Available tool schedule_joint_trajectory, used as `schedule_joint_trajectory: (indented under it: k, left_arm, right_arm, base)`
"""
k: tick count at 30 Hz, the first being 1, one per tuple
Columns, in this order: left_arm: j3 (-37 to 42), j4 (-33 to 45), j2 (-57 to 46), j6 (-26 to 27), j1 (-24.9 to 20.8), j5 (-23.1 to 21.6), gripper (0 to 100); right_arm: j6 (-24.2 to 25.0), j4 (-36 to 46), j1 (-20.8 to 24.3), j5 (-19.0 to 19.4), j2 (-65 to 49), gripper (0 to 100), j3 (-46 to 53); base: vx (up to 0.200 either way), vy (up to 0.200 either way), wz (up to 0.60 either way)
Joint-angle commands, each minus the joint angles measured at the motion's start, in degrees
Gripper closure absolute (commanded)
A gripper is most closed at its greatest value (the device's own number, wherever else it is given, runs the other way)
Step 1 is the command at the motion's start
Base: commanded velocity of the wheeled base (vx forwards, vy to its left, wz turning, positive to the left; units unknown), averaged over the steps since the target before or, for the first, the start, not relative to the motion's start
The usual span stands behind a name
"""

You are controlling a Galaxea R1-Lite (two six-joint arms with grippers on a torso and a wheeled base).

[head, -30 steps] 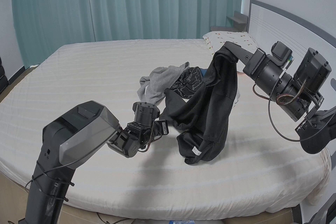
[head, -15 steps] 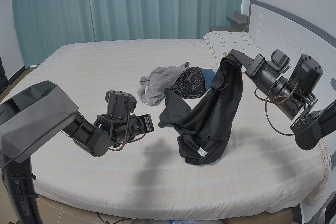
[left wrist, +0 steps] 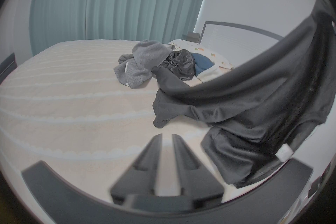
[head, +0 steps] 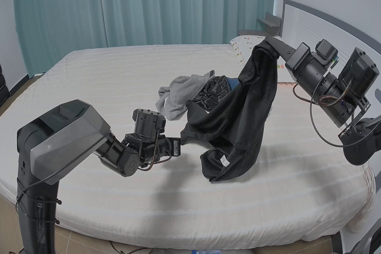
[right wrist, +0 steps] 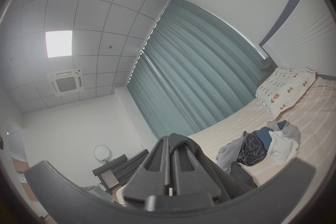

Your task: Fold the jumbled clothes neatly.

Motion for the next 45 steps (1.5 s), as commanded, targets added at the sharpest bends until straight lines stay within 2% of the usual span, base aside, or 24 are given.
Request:
schedule_joint_trajectory:
  k: [1, 7, 14, 18, 27, 28, 33, 34, 38, 45]
  left_arm:
    - [-2.8, -0.4, 4.6, 0.1, -0.5, 0.6, 0]
    - [-7.1, 1.1, 8.3, 3.1, 0.0, 0.7, 0]
    - [-21.2, 4.7, 16.1, 6.1, 0.5, 0.6, 0]
    - [-26.6, 8.1, 19.3, 8.3, 0.2, 0.5, 0]
    - [-33.5, 9.0, 23.8, 8.0, 0.2, 0.5, 0]
    - [-34.2, 8.8, 24.1, 8.0, 0.2, 0.5, 100]
    - [-37.4, 8.5, 24.8, 5.7, 0.0, 1.4, 100]
    - [-38.6, 8.8, 24.5, 2.4, -0.2, 3.0, 100]
    - [-37.1, 9.1, 21.6, 1.3, 0.5, 3.9, 100]
    - [-23.1, 9.0, 8.6, -5.7, 1.0, 3.9, 100]
  right_arm:
    - [-0.1, 0.3, 1.3, 0.0, -1.6, 100, -0.3]
    - [-0.1, 0.4, 2.3, 0.0, -1.9, 100, -0.6]
    - [-0.1, 1.9, 3.7, 0.0, -2.6, 100, -1.5]
    - [-0.1, 1.9, 3.7, 0.0, -2.6, 100, -1.6]
    - [-0.1, 1.9, 3.7, 0.1, -2.3, 100, -1.6]
    - [-0.1, 1.9, 3.6, 0.1, -2.3, 100, -1.6]
    - [-0.1, 1.9, 3.5, 0.0, -2.1, 100, -1.3]
    - [-0.1, 1.9, 3.5, 0.0, -1.9, 100, -1.0]
    - [-0.1, 1.9, 3.4, 0.0, -1.6, 100, -1.0]
    - [-0.1, 1.9, 2.6, 0.0, -0.7, 100, -0.4]
  base:
    - [0.0, 0.0, 0.0]
    - [0.0, 0.0, 0.0]
    - [0.0, 0.0, 0.0]
    - [0.0, 0.0, 0.0]
    - [0.0, 0.0, 0.0]
    - [0.0, 0.0, 0.0]
    - [0.0, 0.0, 0.0]
    - [0.0, 0.0, 0.0]
    - [0.0, 0.0, 0.0]
    - [0.0, 0.0, 0.0]
